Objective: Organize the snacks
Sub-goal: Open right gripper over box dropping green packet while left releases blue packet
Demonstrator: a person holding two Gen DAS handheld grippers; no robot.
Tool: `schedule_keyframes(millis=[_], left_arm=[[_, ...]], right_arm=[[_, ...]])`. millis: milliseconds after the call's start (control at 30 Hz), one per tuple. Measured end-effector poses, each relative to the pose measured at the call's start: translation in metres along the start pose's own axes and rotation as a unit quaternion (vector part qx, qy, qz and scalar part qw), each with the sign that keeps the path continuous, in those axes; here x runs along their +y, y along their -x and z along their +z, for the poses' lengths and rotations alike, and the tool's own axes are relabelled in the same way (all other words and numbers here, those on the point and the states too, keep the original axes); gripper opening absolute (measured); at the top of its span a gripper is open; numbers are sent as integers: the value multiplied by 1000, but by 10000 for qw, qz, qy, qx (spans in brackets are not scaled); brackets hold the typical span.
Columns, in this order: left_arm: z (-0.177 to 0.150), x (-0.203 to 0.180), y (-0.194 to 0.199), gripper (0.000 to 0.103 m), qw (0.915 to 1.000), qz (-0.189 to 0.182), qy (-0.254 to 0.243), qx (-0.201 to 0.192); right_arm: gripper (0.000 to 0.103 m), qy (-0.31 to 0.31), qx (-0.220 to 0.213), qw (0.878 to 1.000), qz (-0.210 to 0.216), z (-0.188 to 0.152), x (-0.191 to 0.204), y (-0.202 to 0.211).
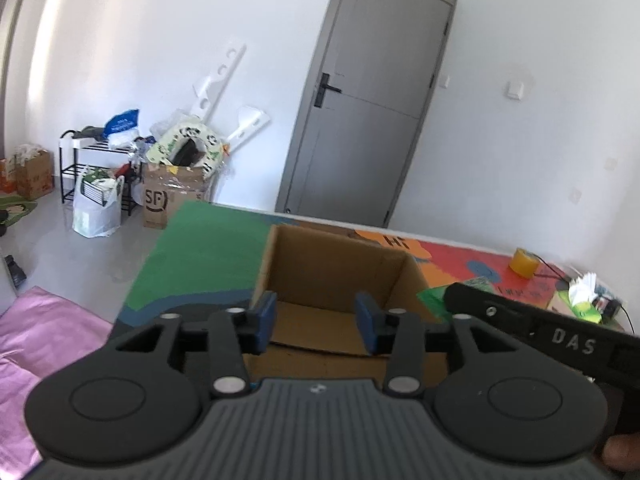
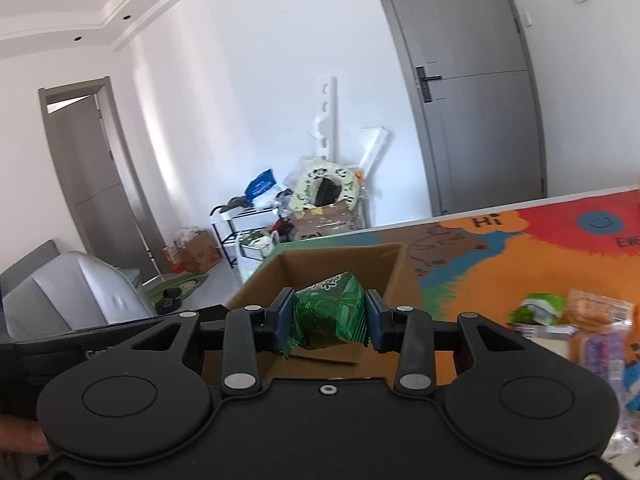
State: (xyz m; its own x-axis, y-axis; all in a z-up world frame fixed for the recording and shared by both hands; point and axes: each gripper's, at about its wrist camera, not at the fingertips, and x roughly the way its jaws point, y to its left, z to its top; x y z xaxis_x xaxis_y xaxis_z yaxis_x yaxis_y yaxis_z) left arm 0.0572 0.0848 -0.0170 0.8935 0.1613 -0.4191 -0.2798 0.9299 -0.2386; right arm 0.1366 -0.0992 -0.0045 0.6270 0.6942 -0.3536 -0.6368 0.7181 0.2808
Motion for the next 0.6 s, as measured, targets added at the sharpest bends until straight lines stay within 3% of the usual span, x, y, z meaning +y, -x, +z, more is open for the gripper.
schedule_keyframes(millis=[167, 233, 600], left_arm=[[1, 7, 7, 62, 9998, 153, 114, -54], [0, 8, 9, 70, 9997, 206, 155, -59], [-7, -11, 11, 87, 9997, 210, 31, -102]], right_arm=[[44, 88, -18, 9997, 235, 5, 12, -5], [55, 108, -43, 9998, 154, 5, 12, -2], [72, -229, 27, 9991, -356, -11, -24, 38]])
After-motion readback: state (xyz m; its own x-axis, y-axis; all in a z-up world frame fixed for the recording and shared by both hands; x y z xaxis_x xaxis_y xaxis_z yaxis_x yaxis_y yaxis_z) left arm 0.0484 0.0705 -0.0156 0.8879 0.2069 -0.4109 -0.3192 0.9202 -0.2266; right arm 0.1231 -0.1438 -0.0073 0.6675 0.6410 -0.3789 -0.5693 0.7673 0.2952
